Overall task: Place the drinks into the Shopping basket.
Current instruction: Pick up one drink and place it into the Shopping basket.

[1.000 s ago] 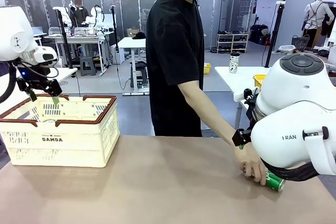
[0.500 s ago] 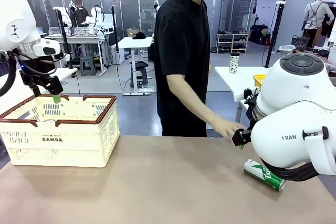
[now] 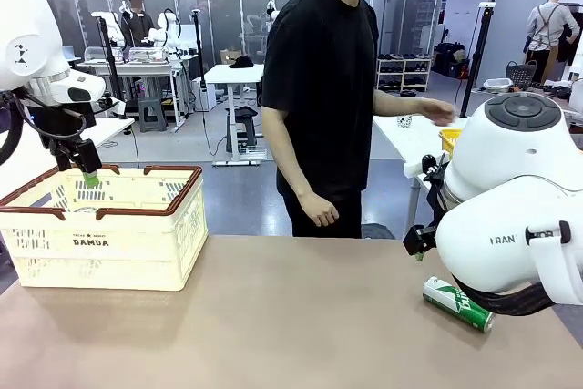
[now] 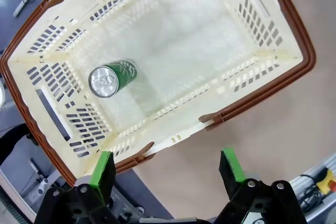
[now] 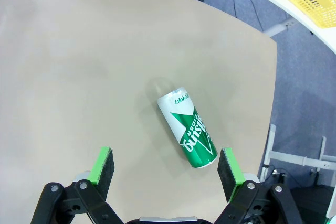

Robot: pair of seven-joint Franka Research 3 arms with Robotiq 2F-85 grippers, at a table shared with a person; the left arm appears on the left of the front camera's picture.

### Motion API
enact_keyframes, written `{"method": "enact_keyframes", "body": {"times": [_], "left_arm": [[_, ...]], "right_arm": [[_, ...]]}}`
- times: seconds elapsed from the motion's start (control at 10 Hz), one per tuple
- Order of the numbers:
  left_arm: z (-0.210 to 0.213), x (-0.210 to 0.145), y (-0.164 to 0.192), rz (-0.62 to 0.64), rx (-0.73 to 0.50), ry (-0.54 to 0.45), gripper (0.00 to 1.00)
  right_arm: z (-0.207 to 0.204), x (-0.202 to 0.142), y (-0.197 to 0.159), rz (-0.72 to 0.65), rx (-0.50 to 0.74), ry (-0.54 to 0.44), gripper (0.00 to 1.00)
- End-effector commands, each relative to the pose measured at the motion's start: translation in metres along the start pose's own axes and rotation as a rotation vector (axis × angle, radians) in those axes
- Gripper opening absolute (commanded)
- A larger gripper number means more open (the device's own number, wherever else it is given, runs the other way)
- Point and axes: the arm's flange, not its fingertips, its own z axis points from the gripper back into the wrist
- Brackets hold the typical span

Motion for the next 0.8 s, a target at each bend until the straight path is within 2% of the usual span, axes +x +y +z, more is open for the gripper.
{"method": "enact_keyframes", "body": {"times": [0.0,0.1,0.5,0.7], "left_arm": [[0.0,0.004,0.001,0.035,0.001,-0.002,1.0],[0.0,0.004,0.001,0.035,0.001,-0.002,1.0],[0.0,0.004,0.001,0.035,0.001,-0.002,1.0],[0.0,0.004,0.001,0.035,0.001,-0.002,1.0]], "right_arm": [[-0.008,0.005,-0.025,0.162,-0.006,0.016,1.0],[-0.015,0.009,-0.041,0.241,0.027,0.009,1.0],[-0.048,0.02,-0.085,0.442,0.196,0.091,1.0],[-0.063,0.018,-0.089,0.439,0.261,0.163,1.0]]}}
